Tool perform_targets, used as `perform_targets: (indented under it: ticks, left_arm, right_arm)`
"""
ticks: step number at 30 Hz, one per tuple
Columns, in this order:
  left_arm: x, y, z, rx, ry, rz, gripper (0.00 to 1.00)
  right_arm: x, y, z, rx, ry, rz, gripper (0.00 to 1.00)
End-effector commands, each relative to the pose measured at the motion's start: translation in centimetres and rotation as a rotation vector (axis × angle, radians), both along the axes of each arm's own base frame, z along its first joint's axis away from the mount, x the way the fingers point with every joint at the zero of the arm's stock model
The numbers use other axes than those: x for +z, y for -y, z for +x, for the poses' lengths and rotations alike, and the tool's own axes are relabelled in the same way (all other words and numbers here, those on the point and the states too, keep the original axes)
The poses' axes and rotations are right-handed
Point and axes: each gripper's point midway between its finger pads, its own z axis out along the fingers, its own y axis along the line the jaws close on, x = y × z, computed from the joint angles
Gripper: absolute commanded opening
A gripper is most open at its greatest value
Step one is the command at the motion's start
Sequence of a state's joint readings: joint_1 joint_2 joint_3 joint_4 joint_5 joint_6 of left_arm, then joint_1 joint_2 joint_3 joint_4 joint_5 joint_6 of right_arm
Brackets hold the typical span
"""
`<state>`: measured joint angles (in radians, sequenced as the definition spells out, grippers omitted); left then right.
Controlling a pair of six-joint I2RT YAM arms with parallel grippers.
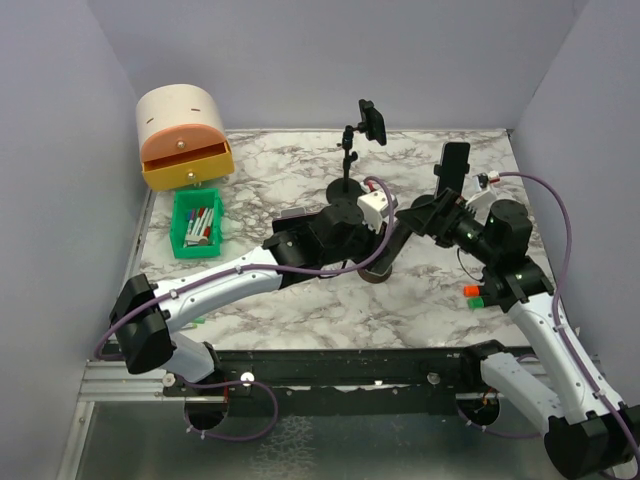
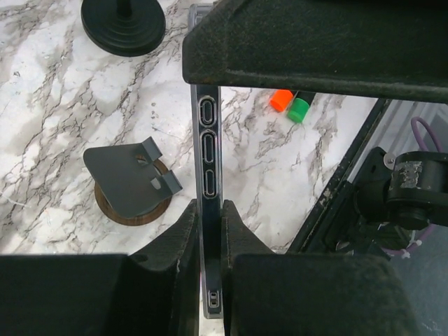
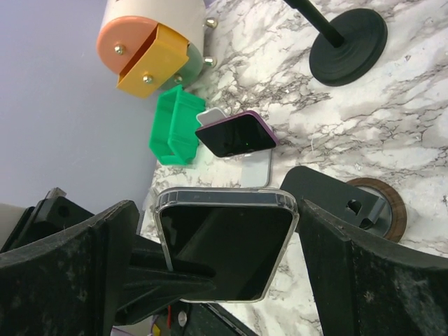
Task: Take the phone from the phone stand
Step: Place the phone at the center of the board.
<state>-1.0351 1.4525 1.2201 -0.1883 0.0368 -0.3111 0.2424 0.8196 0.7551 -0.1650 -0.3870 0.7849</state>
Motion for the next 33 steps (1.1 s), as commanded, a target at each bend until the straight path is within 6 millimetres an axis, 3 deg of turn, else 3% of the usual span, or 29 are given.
perform_targets:
  ticks: [1, 6, 9, 15, 19, 22, 26, 33]
  left_arm:
    - [2.1, 0.1, -0.5, -0.012, 0.02, -0.051, 0.0]
    - [3.0, -0.9, -0.4, 0.02, 0.039, -0.067, 0.0]
    - [3.7, -2.5, -0.4, 0.068, 0.056, -0.075, 0.0]
    - [5.8, -8.2, -1.2, 0.232, 0.062, -0.144, 0.0]
    - [5.8, -12.3, -2.3, 0.343, 0.022, -0.229, 0.0]
    - [4.8, -14.1, -4.0, 0.353, -0.038, -0.296, 0.0]
    - [2.0, -15.5, -5.6, 0.372, -0.145, -0.331, 0.0]
    - [-5.8, -17.0, -6.0, 0.517, -0.319, -0.217, 0.0]
  right_arm:
    - [4.0, -1.0, -1.1, 0.068, 0.077, 0.047, 1.0]
    - [5.1, -1.1, -1.8, 0.084, 0.078, 0.06, 1.0]
    - [5.8, -0.7, -2.5, 0.077, 0.087, 0.036, 1.0]
    - [5.8, 1.2, -3.8, 0.001, 0.072, -0.036, 1.0]
    - [3.7, 2.2, -4.1, -0.055, 0.032, -0.069, 1.0]
    - [1.5, 3.0, -4.4, -0.109, -0.037, -0.059, 1.0]
    - [-1.5, 4.8, -4.4, -0.229, -0.128, -0.076, 1.0]
    - [-4.2, 6.3, -4.9, -0.29, -0.129, -0.131, 1.0]
